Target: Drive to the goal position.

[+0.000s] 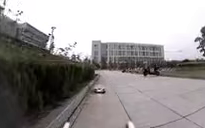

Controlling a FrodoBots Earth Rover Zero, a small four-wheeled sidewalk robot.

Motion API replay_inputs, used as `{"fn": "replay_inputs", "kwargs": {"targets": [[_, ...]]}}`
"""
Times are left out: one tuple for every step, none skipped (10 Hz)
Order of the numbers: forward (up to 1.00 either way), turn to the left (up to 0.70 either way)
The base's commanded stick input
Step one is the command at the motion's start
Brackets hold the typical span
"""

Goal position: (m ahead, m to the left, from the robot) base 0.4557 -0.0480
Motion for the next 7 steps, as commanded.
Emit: {"fn": "replay_inputs", "kwargs": {"targets": [[0.45, 0.0], [0.45, 0.0], [0.45, 0.0], [0.45, 0.0], [0.45, 0.0], [0.45, 0.0], [0.45, 0.0]]}}
